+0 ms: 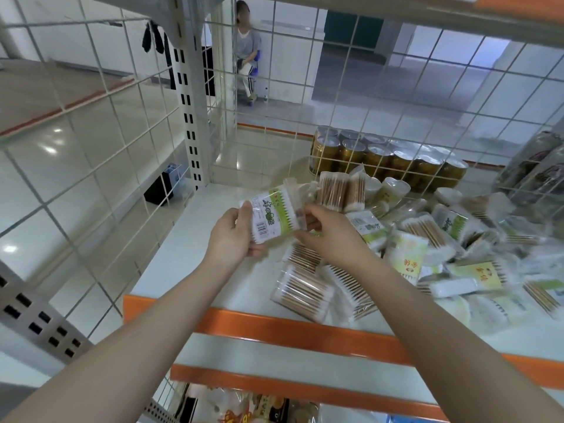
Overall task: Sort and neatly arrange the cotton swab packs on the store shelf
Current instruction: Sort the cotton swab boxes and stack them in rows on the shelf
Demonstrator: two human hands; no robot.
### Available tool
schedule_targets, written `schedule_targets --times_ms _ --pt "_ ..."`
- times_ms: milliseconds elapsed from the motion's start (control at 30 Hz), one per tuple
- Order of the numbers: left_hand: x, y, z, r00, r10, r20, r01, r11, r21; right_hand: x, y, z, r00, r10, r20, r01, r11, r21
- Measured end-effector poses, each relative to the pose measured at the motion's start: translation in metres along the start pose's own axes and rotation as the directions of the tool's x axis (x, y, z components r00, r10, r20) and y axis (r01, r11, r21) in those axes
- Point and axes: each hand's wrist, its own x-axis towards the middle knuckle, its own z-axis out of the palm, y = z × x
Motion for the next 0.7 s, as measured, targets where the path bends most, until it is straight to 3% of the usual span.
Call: schedule_targets --times_ms 133,500,700 --pt "-0.003 -0.011 -0.002 0.996 0.058 0.07 -0.068 0.987 0.149 0.001 0.0 -0.002 0.999 0.028 -0.022 -0.028 1.0 0.004" --pt "0.006 -0.019 -0.008 0.995 0.08 0.064 -0.086 0.992 0.093 0.013 -0.011 -0.015 0.999 -0.017 -0.029 0.017 1.0 -0.012" --pt "0.009 -0.026 -0.019 0.982 0.144 0.119 -0.172 0.949 0.264 0.023 -0.016 -0.023 1.0 -0.008 -0.028 0.009 0.999 0.033"
